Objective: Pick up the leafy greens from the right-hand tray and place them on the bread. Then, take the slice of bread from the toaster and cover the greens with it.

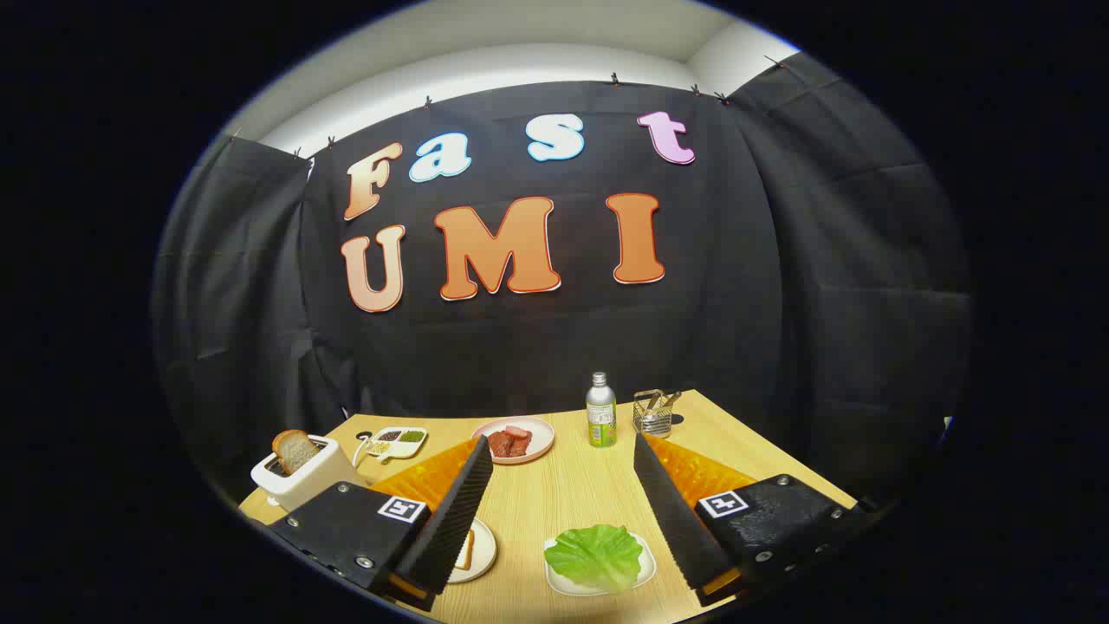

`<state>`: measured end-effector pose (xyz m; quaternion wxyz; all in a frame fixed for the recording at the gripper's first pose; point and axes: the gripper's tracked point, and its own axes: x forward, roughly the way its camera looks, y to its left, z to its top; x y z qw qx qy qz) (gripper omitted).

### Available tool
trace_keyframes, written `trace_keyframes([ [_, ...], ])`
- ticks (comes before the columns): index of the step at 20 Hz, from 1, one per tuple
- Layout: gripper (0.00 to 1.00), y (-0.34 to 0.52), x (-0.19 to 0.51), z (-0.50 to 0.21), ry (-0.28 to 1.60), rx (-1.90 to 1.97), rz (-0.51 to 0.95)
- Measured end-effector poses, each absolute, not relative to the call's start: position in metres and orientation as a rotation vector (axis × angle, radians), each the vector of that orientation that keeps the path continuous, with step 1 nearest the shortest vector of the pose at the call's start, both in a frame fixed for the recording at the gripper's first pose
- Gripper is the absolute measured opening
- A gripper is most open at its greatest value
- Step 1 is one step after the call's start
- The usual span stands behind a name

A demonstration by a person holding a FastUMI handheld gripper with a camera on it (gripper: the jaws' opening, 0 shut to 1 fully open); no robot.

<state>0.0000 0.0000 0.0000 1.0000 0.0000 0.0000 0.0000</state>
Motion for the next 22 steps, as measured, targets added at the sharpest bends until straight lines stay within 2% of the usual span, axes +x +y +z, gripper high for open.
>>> trace_keyframes([
  [14,0.98,-0.005,0.014,-0.019,0.041,-0.043,-0.009],
  [22,0.99,-0.01,0.028,-0.072,0.167,-0.062,0.005],
])
